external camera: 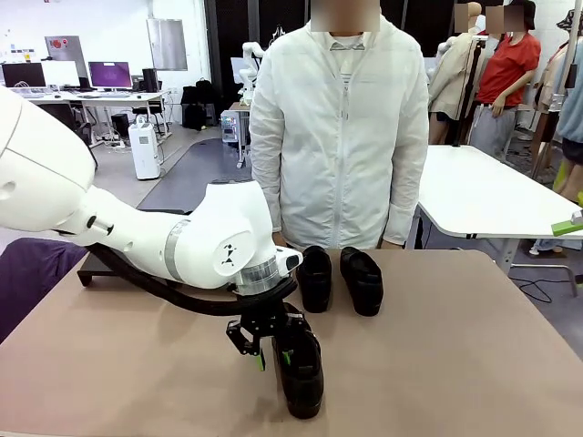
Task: Organize the shoes by placing them on the stand.
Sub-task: Place the Shoe from the middle of the table onto the Shoes Stand.
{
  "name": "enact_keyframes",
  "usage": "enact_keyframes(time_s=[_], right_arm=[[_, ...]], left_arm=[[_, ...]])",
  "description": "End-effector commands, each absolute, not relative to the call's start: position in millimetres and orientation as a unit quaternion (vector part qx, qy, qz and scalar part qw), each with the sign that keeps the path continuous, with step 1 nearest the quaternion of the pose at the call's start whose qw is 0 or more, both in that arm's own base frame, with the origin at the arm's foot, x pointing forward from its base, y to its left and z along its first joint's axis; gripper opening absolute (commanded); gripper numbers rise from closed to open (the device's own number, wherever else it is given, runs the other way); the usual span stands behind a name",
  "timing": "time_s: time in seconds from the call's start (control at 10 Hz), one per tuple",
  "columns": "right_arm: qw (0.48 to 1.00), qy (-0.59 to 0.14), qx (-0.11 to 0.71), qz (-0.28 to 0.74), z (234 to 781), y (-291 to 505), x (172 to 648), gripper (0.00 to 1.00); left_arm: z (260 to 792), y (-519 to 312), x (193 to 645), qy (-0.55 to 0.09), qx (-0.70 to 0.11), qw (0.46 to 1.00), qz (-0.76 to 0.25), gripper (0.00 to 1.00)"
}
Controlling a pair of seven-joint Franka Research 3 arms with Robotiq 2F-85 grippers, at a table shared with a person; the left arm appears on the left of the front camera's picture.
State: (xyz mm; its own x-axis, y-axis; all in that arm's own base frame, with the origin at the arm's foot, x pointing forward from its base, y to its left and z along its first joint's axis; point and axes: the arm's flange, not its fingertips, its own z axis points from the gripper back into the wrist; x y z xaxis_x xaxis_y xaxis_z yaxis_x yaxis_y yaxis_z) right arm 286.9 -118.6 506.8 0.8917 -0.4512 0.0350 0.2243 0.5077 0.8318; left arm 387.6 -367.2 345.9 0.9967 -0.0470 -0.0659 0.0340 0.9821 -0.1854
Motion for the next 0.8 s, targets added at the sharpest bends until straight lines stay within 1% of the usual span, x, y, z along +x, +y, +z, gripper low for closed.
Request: enact_keyframes(time_s=[0.0, 0.2, 0.4, 0.5, 0.7], right_arm=[[0.855, -0.132, 0.464, -0.189, 507.1, -120.3, 287.9, 1.00], [0.855, -0.132, 0.464, -0.189, 507.1, -120.3, 287.9, 1.00], [0.855, -0.132, 0.464, -0.189, 507.1, -120.3, 287.9, 1.00], [0.855, -0.132, 0.464, -0.189, 507.1, -120.3, 287.9, 1.00], [0.855, -0.132, 0.464, -0.189, 507.1, -120.3, 287.9, 1.00]], left_arm=[[348.9, -371.7, 390.3, 0.027, -0.081, 0.996, -0.013, 0.00], [353.4, -370.3, 388.8, 0.012, -0.075, 0.997, -0.018, 0.00], [371.9, -363.5, 383.2, 0.003, -0.086, 0.996, -0.030, 0.00], [387.4, -353.5, 378.2, 0.031, -0.094, 0.994, -0.047, 0.00], [448.4, -317.8, 354.8, -0.010, -0.108, 0.991, -0.082, 0.00]])
